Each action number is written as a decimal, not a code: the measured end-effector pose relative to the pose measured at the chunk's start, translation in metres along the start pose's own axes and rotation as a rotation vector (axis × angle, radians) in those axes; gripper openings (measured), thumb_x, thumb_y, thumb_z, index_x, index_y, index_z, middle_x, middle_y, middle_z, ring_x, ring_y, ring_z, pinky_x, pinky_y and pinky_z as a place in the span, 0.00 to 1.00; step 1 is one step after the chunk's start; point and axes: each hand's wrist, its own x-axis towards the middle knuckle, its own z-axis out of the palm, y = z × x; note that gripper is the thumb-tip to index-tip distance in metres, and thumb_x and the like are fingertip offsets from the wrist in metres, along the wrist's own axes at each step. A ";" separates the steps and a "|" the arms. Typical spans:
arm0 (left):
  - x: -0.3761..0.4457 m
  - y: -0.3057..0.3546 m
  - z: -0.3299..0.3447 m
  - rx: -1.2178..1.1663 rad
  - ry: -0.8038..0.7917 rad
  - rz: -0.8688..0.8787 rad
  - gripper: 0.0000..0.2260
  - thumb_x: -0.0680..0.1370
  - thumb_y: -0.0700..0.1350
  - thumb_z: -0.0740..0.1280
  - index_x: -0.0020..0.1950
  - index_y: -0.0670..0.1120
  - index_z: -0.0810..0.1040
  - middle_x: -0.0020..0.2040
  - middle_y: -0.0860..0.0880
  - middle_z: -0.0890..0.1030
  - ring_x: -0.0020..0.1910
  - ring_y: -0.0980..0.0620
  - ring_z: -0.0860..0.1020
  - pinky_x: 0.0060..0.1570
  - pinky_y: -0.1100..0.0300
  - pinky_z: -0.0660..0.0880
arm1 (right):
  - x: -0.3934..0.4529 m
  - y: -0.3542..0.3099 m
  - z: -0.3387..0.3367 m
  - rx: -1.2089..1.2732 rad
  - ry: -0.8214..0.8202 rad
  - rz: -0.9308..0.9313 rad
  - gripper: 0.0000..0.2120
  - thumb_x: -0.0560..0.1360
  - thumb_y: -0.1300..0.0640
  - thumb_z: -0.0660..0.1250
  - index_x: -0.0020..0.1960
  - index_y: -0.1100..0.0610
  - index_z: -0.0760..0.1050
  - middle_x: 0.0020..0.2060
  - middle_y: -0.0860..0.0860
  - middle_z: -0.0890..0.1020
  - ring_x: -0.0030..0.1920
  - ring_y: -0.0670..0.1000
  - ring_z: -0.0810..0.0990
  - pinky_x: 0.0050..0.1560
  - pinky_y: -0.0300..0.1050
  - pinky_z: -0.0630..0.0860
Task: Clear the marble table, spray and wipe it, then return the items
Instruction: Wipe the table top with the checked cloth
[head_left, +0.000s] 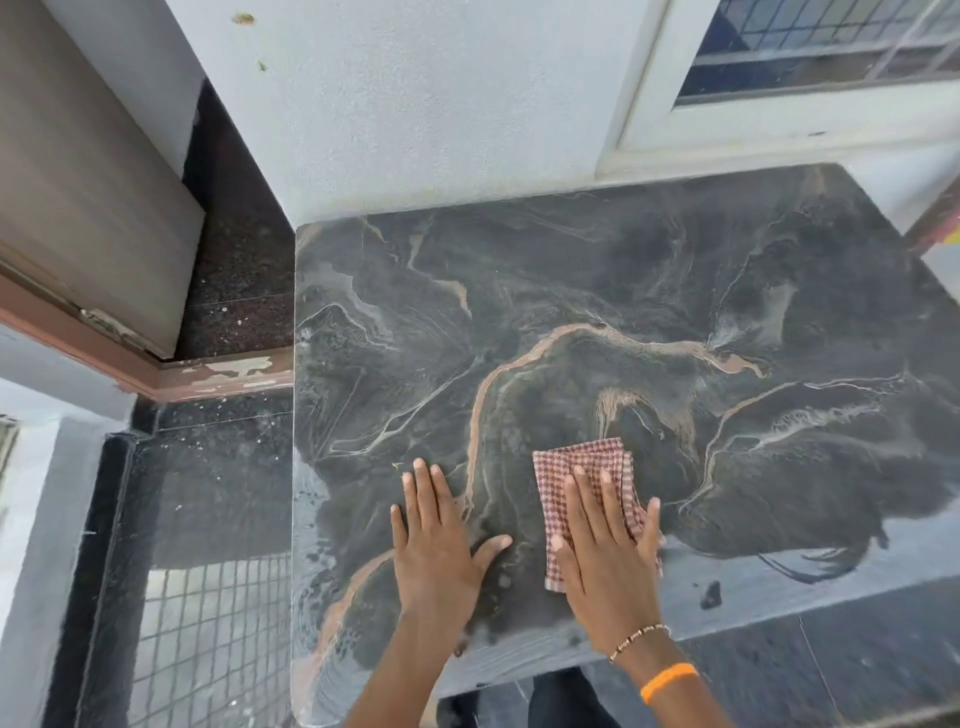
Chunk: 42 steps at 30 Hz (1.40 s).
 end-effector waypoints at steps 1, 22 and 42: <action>-0.001 -0.002 -0.001 0.000 0.007 0.018 0.46 0.71 0.72 0.47 0.69 0.41 0.28 0.76 0.43 0.35 0.76 0.45 0.38 0.75 0.49 0.45 | 0.001 0.000 -0.001 -0.021 0.002 -0.003 0.31 0.79 0.48 0.34 0.71 0.59 0.64 0.71 0.54 0.67 0.72 0.56 0.61 0.72 0.59 0.43; -0.009 -0.068 0.004 -0.430 0.199 -0.006 0.34 0.77 0.53 0.62 0.73 0.50 0.42 0.74 0.55 0.44 0.74 0.53 0.39 0.73 0.54 0.41 | 0.238 -0.132 -0.009 0.070 -0.008 -0.226 0.29 0.79 0.48 0.49 0.76 0.55 0.46 0.77 0.54 0.48 0.76 0.55 0.45 0.74 0.55 0.38; -0.034 -0.144 -0.007 -0.763 0.350 -0.120 0.25 0.75 0.26 0.55 0.70 0.42 0.67 0.67 0.44 0.73 0.65 0.46 0.72 0.64 0.55 0.70 | -0.004 -0.105 0.027 -0.012 -0.012 -0.228 0.31 0.74 0.45 0.52 0.74 0.54 0.57 0.74 0.53 0.61 0.74 0.56 0.59 0.70 0.57 0.50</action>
